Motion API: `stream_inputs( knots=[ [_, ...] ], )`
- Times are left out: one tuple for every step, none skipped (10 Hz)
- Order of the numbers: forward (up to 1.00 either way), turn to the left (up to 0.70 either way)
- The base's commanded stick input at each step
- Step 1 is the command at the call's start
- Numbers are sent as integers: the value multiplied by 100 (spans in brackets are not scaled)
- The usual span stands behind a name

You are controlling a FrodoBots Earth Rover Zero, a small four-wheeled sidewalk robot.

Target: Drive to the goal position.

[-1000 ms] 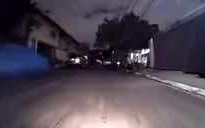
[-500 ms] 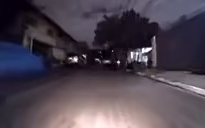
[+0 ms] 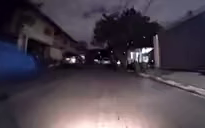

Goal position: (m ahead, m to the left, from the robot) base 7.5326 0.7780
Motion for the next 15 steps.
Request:
stream_inputs(
  knots=[
    [100, 0],
    [100, 0],
    [100, 13],
    [100, 27],
    [100, 27],
    [100, 7],
    [100, 0],
    [100, 0],
    [100, 0],
    [100, 7],
    [100, 26],
    [100, 27],
    [100, 14],
    [64, 0],
    [50, 0]
  ],
)
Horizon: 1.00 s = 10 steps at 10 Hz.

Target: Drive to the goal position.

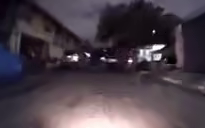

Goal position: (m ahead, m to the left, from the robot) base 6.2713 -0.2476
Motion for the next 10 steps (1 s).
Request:
stream_inputs(
  knots=[
    [100, 0],
    [100, 0],
    [100, 0],
    [100, 0],
    [100, 0],
    [100, 0],
    [100, 0],
    [100, 0],
    [100, 0],
    [100, 0]
  ],
)
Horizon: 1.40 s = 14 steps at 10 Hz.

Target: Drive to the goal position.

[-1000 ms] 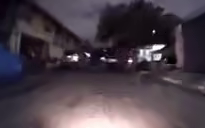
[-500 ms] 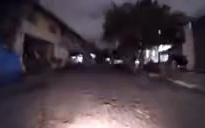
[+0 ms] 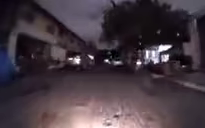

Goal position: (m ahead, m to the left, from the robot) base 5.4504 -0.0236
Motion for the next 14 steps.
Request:
stream_inputs(
  knots=[
    [100, 0],
    [100, 0],
    [100, 0],
    [100, 0],
    [100, -18],
    [100, -12],
    [100, 0],
    [100, 0],
    [100, 0],
    [100, 0],
    [100, 0],
    [100, 0],
    [100, 0],
    [100, 0]
  ],
)
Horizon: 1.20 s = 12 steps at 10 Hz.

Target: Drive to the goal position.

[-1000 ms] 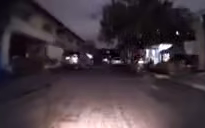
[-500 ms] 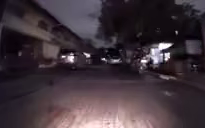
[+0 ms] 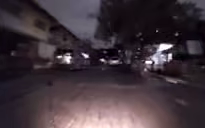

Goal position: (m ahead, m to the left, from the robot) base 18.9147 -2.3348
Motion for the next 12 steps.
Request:
stream_inputs(
  knots=[
    [100, 0],
    [100, 0],
    [100, 0],
    [100, 0],
    [100, 0],
    [100, 0],
    [100, 0],
    [100, 0],
    [100, 0],
    [100, 0],
    [100, 0],
    [100, 0]
  ],
)
